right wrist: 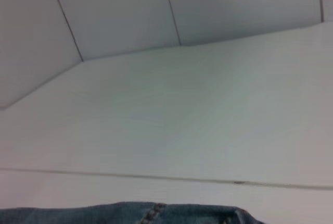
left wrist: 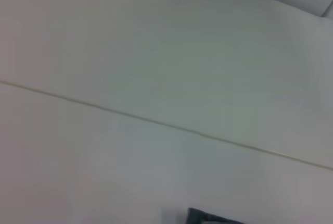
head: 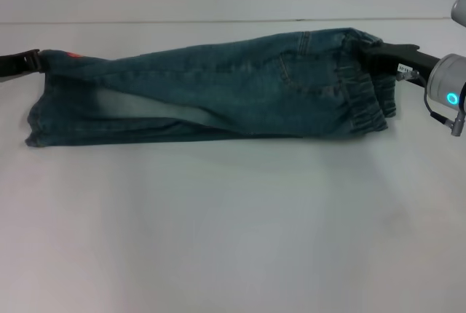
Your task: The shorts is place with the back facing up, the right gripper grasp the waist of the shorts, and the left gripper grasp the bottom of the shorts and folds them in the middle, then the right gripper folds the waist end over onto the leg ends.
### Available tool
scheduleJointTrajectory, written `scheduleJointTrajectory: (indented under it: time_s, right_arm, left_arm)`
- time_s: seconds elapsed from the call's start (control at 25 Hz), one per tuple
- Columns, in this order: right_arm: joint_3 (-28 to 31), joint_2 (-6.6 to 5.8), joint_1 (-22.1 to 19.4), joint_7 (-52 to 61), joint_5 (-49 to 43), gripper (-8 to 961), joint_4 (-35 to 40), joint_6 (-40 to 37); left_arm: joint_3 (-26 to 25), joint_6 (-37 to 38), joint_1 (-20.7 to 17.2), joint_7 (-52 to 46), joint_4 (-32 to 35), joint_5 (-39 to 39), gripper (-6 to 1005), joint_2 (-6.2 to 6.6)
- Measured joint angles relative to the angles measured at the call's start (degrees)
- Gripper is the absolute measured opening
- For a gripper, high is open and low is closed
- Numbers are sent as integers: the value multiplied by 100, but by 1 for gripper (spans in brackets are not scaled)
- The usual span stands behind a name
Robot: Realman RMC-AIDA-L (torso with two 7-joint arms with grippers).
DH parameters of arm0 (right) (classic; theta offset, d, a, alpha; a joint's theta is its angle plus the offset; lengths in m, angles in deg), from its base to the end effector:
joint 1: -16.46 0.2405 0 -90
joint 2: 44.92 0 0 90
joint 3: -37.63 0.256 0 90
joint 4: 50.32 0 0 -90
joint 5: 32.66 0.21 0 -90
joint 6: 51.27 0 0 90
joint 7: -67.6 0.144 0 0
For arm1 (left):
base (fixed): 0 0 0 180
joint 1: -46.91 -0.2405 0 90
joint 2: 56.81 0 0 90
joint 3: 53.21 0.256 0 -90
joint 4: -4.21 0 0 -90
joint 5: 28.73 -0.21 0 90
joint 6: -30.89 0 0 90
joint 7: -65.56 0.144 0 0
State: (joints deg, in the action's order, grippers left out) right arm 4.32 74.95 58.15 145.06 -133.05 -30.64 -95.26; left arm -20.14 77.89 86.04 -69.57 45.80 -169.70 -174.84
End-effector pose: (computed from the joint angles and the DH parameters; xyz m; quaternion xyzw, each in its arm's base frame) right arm 0.2813 0.4258 -0.0197 -0.8024 0.3911 0.2272 0.3893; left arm -0.3165 0.4300 0.0605 -0.6998 -0.5652 -0.1404 0.4138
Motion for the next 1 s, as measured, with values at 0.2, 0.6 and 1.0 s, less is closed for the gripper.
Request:
scheduleJointTrajectory:
  time_s: [0.2,0.6,1.0]
  right_arm:
    - [11,3,100,-394,250,50,-207,243]
    - [1,0,146,-445,434,50,-295,279]
    - [0,-14,206,-407,434,49,-334,247]
  left_arm:
    - [4,-99,6,-28,-101,-24,58,9]
    - [-48,-191,-13,-48,-163,-34,63,50]
    - [-28,-456,62,-15,-180,33,238,-10]
